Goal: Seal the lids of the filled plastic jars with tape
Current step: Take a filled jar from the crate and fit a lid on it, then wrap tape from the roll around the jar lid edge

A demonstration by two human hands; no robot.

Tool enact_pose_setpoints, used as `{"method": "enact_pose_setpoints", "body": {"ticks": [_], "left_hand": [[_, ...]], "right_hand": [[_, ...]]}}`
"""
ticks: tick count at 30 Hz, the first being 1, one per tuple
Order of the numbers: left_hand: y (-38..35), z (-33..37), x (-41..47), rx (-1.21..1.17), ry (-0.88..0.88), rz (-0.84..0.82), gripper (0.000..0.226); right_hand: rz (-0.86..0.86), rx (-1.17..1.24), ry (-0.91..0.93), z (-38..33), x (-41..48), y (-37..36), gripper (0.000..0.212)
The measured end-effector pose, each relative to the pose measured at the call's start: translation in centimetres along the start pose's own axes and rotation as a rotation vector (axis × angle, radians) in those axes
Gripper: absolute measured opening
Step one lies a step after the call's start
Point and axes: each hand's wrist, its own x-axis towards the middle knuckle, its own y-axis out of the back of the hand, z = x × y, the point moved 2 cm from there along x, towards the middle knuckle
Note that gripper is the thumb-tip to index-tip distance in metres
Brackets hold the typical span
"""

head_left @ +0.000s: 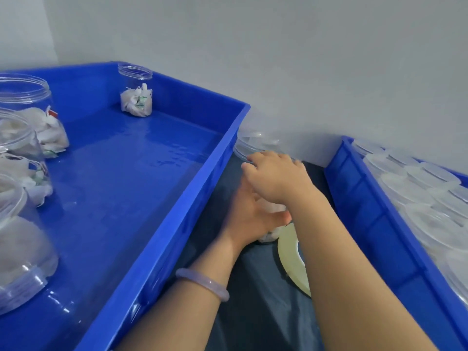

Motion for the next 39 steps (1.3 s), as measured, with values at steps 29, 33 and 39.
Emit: {"method": "enact_pose_setpoints", "body": {"ticks": [29,33,39], "left_hand": [[0.8,-0.1,0.2,0.074,0.175,-0.101,0.081],[0.0,0.1,0.6,0.151,0.171,0.038,0.072],[0.4,0.0,0.5,0.077,0.127,0.105,0.075]], "right_hand": [[-0.025,0.481,0.068,3.5,-3.3,3.4,0.061],[0.280,0.719,0.004,3.5,-2.2,0.1,0.052],[0.477,0.697,-0.094,4.2,-4.4,-1.4,0.084]]}}
